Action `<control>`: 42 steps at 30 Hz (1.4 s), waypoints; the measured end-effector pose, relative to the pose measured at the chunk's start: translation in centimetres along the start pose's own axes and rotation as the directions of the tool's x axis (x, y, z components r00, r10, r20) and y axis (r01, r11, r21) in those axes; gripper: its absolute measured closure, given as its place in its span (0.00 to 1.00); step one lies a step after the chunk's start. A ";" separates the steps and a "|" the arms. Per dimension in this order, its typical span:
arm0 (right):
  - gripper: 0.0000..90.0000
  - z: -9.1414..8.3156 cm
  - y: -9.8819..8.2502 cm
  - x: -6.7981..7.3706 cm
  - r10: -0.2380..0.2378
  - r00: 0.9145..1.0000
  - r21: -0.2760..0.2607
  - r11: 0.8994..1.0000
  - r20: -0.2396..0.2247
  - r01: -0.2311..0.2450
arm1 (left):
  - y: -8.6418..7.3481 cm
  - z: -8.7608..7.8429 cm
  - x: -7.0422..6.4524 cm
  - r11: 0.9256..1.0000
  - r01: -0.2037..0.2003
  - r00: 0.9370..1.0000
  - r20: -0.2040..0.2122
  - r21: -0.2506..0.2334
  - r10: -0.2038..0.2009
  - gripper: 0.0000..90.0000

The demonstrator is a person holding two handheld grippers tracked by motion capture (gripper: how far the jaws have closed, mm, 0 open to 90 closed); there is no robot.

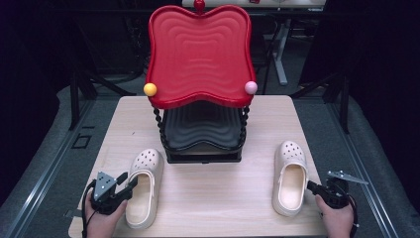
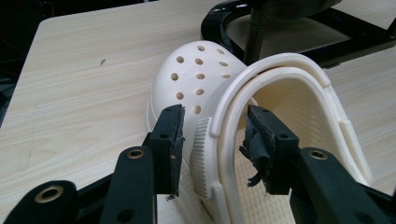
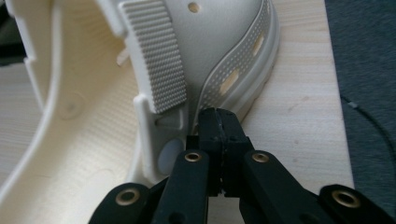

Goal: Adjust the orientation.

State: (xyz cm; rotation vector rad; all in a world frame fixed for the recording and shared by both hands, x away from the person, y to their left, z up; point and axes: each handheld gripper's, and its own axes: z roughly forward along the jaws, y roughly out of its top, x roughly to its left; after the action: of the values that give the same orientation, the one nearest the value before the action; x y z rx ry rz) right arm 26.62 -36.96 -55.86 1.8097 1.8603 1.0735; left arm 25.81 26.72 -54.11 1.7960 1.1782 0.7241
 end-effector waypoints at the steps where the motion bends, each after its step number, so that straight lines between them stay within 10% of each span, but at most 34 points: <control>1: 1.00 0.0 0.0 0.2 -0.015 1.000 0.000 1.000 0.015 0.015 | 0.0 -0.1 0.1 1.000 0.006 1.000 -0.001 -0.006 -0.006 0.64; 9: 0.92 -1.8 0.7 0.9 -0.045 0.991 -0.085 0.995 0.124 0.056 | 0.0 -0.3 0.1 1.000 0.006 1.000 -0.002 -0.008 -0.006 0.64; 14: 0.91 -4.1 1.9 2.9 -0.036 0.994 -0.262 0.963 0.104 0.062 | 0.0 -0.2 0.1 1.000 0.007 1.000 -0.004 -0.006 -0.007 0.63; 29: 0.94 -1.5 4.2 4.1 -0.044 0.997 -0.220 0.974 0.063 0.057 | -0.1 -0.2 0.2 1.000 0.008 1.000 -0.004 -0.008 -0.008 0.62; 35: 0.80 -1.9 3.8 4.3 -0.062 0.995 -0.211 0.975 0.072 0.076 | 0.0 -0.2 0.2 1.000 0.006 1.000 -0.007 -0.005 -0.006 0.62; 42: 0.66 -2.0 2.8 5.3 -0.150 0.974 -0.172 0.969 0.170 0.179 | 0.0 -0.2 0.1 1.000 0.004 1.000 -0.007 -0.004 -0.004 0.63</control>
State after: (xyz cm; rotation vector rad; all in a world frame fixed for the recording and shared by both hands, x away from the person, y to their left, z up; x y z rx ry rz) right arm 26.48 -32.71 -51.17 1.5567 1.7225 0.9809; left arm 25.66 26.94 -54.03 1.7887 1.1836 0.7305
